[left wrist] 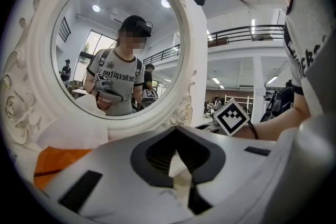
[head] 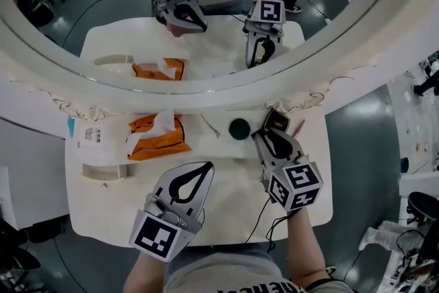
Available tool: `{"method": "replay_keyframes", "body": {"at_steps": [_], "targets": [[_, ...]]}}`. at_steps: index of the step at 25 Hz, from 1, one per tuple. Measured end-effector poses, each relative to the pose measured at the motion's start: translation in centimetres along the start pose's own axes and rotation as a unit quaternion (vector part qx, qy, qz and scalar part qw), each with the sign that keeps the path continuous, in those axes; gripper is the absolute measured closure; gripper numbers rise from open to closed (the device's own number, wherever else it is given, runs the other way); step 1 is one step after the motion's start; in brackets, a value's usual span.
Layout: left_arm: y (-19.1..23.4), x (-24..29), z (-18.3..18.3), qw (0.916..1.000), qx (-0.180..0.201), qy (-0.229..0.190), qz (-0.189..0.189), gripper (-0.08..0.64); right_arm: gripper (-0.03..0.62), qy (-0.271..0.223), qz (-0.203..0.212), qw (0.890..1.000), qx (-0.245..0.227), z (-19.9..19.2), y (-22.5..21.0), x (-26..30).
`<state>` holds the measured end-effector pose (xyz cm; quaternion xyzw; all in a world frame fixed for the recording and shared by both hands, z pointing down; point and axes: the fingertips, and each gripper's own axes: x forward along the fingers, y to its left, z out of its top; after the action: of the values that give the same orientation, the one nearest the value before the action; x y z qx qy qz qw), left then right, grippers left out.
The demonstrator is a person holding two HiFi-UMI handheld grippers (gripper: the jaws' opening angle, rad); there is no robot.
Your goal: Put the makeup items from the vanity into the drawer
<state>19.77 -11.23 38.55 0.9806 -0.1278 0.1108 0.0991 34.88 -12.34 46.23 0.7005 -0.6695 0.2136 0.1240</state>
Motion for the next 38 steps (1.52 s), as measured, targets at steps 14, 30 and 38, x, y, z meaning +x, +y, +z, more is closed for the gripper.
{"method": "replay_keyframes", "body": {"at_steps": [14,30,38], "targets": [[0.6,-2.1,0.6,0.9999,0.004,-0.011,0.002,0.548,0.477,-0.026,0.031,0.999,-0.015,2.3,4.5,-1.4],[3.5,-10.2,1.1,0.9978,0.006,-0.036,0.056,0.549,0.477,-0.042,0.102,0.993,-0.05,4.6,15.1,-1.0],[5.6,-15.5,0.8,0.9945,0.007,-0.047,0.094,0.548,0.477,-0.047,0.14,0.987,-0.066,5.2,21.3,-0.1]]}}
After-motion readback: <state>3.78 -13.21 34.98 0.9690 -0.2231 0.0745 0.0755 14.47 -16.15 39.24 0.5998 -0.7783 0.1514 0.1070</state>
